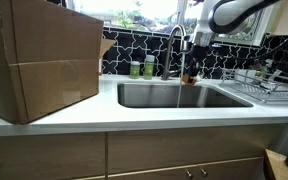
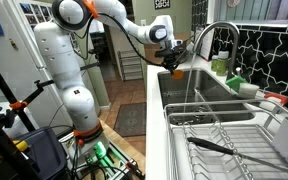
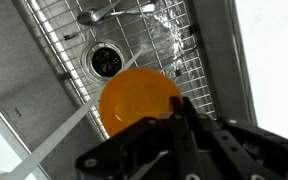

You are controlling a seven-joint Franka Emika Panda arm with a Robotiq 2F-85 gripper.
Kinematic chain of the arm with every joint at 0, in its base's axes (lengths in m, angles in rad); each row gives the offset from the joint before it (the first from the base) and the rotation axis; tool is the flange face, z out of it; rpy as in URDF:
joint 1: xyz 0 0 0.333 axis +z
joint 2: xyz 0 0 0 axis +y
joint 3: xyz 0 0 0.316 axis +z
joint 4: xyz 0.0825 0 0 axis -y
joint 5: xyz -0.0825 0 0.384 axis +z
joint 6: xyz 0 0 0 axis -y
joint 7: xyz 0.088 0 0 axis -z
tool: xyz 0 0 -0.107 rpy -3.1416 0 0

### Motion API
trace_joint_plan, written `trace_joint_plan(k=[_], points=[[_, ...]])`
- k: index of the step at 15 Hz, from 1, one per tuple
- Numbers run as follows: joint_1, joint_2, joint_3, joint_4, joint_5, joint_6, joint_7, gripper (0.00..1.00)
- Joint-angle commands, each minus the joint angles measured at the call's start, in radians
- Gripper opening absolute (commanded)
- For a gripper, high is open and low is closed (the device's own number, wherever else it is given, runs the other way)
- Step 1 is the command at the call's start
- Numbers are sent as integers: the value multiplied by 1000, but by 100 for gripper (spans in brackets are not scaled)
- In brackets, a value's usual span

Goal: Open the tap, fetch some water in the small orange bowl, close the tap

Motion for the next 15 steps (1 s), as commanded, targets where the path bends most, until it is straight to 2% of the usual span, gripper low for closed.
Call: trace_joint_plan(k=[1, 6, 7, 11, 15], points=[[3, -2, -3, 1, -2, -3, 4, 4], [3, -3, -3, 1, -3, -4, 6, 4], [3, -3, -3, 1, -3, -4, 6, 1], [35, -11, 30, -14, 18, -86, 112, 1], [66, -31, 65, -53, 5, -182, 278, 1]])
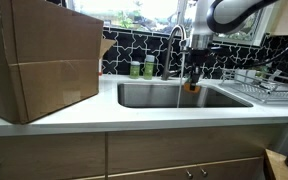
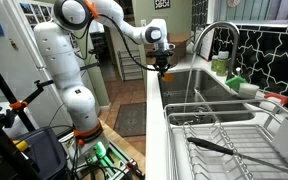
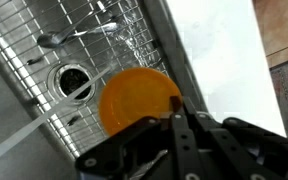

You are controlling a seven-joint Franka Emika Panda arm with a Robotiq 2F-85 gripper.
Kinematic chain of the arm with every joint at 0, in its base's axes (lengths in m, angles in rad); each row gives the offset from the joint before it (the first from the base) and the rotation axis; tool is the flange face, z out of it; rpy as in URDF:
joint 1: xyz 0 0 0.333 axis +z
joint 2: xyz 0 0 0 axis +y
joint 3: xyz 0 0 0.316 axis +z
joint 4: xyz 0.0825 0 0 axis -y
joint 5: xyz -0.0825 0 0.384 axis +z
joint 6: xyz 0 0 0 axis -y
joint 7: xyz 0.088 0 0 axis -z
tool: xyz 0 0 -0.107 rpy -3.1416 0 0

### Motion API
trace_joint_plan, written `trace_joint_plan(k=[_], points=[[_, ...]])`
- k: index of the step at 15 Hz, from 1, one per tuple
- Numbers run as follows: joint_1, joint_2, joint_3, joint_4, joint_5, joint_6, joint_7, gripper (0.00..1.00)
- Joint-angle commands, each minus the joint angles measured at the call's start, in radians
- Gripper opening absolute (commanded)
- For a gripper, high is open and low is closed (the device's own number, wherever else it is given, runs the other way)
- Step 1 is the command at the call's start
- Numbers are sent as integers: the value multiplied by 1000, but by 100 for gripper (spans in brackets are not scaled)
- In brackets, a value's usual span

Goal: Open the tap, fetch some water in the small orange bowl, close the tap

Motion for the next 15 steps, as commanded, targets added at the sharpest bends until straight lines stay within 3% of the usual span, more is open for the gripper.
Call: trace_joint_plan(k=[1, 15], points=[[24, -32, 21, -51, -4, -57, 137, 1], [64, -36, 62, -164, 63, -7, 444, 1]])
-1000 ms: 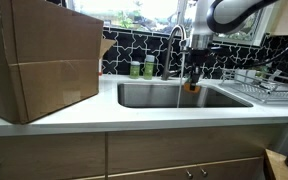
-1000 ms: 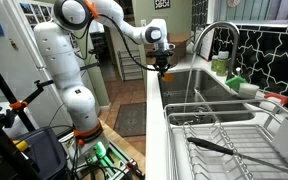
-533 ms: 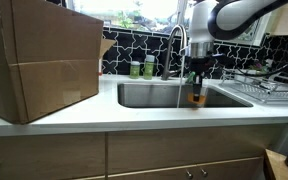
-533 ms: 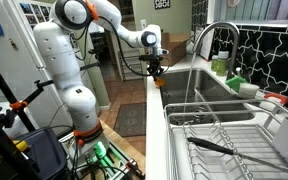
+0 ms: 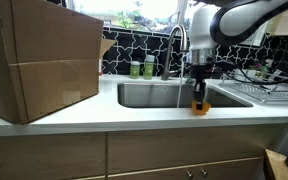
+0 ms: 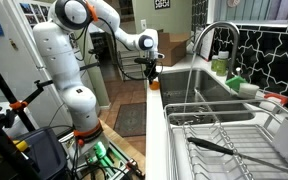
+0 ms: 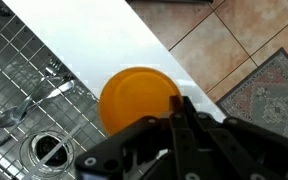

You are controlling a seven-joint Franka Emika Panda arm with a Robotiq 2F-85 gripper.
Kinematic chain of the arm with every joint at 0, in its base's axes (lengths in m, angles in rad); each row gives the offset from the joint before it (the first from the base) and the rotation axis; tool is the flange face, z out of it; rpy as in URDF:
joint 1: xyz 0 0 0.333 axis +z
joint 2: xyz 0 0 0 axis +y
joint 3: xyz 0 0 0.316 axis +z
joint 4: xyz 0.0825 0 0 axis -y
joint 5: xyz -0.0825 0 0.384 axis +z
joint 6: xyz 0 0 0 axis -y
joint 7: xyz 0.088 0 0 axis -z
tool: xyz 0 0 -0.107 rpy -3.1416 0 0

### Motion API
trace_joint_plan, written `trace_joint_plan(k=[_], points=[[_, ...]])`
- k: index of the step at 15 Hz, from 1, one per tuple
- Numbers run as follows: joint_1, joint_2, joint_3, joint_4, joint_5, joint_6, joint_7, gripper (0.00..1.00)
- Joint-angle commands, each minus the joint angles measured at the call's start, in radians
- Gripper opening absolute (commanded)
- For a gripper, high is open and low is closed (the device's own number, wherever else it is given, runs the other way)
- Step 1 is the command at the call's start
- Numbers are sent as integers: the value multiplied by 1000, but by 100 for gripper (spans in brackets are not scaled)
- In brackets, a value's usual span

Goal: Open the tap, fetch some water in the small orange bowl, close the tap

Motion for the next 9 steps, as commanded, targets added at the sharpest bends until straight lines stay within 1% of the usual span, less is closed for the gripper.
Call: trace_joint_plan(k=[1, 4, 5, 6, 7, 9], points=[[6, -24, 1, -47, 30, 31, 58, 1], [6, -19, 0, -48, 31, 33, 80, 1], [6, -14, 0, -41, 31, 25, 86, 29], [6, -17, 0, -40, 31, 28, 83, 30], [6, -22, 0, -41, 31, 34, 87, 35], [6, -36, 1, -43, 20, 51, 98, 50]])
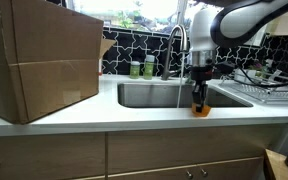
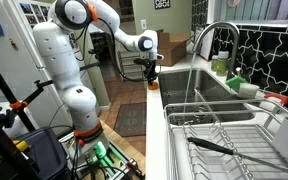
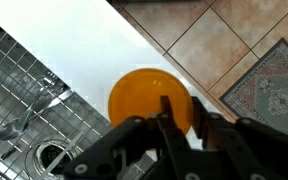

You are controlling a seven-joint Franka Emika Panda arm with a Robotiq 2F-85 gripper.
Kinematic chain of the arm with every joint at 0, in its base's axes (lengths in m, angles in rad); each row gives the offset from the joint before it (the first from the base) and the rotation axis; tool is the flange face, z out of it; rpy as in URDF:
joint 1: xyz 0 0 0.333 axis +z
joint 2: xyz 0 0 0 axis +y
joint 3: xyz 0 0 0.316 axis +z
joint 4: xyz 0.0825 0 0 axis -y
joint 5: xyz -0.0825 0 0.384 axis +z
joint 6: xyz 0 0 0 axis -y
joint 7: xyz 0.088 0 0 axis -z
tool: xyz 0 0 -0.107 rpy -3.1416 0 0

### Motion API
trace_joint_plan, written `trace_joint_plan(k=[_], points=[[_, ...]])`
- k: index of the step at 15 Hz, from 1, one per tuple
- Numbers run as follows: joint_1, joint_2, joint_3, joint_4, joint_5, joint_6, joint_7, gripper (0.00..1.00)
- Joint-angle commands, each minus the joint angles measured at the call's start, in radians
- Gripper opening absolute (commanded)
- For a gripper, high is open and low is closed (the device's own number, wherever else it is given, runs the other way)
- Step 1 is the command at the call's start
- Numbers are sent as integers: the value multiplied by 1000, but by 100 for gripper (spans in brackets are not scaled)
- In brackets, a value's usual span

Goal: Open the tap, fetch some water in the small orange bowl, close the tap

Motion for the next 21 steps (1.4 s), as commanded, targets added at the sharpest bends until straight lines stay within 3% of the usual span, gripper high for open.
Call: trace_joint_plan(k=[1, 6, 7, 13, 21], points=[[3, -41, 0, -28, 7, 46, 31, 58], [1, -39, -2, -13, 5, 49, 17, 96], [1, -28, -4, -10, 16, 49, 7, 99], [-5, 22, -13, -5, 52, 52, -31, 100], [4, -97, 2, -21, -23, 47, 2, 100]])
